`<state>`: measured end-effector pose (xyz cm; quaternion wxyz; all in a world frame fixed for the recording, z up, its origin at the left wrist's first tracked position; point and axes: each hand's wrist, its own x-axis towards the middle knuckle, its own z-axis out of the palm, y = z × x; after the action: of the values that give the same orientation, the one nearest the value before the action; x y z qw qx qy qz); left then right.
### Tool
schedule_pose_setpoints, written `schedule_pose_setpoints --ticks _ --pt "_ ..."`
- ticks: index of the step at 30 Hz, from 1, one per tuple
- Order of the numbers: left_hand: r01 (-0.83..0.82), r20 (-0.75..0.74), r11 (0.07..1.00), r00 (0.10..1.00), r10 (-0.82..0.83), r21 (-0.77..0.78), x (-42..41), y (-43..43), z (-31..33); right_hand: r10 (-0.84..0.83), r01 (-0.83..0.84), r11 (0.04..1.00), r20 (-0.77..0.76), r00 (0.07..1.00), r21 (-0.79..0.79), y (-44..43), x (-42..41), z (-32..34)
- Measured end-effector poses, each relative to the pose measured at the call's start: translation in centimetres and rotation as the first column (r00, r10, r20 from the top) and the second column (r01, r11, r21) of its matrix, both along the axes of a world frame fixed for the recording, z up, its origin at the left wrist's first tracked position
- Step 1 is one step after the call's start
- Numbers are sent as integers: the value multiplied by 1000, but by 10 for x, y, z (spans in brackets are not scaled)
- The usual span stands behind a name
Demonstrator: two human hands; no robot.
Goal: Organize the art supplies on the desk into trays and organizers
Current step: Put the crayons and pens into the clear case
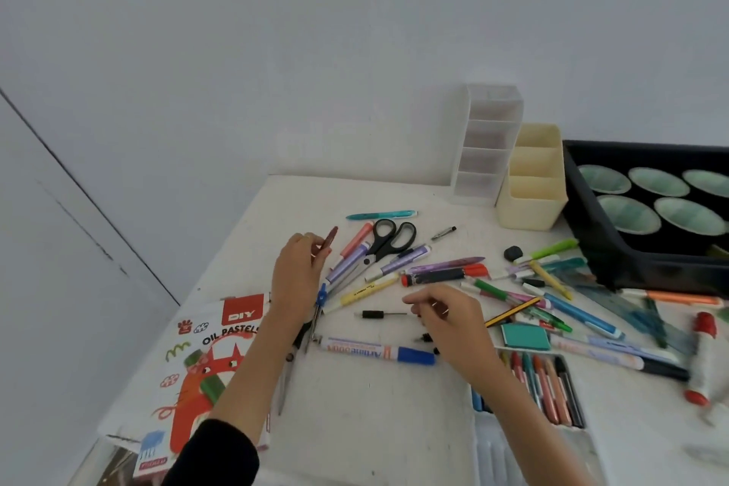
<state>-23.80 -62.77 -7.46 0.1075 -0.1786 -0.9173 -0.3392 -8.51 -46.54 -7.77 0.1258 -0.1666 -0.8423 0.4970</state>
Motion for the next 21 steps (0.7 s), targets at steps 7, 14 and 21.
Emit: schedule_pose_setpoints --ticks 7,14,21 --pt "-50 271 944 961 -43 327 92 39 12 -93 90 989 -17 996 -116 15 55 6" --pt "33 397 937 900 -180 348 194 70 -4 -287 270 953 -121 950 -137 27 124 -12" --pt "50 380 973 915 -135 223 249 71 -16 -322 385 904 -296 899 187 31 166 -42"
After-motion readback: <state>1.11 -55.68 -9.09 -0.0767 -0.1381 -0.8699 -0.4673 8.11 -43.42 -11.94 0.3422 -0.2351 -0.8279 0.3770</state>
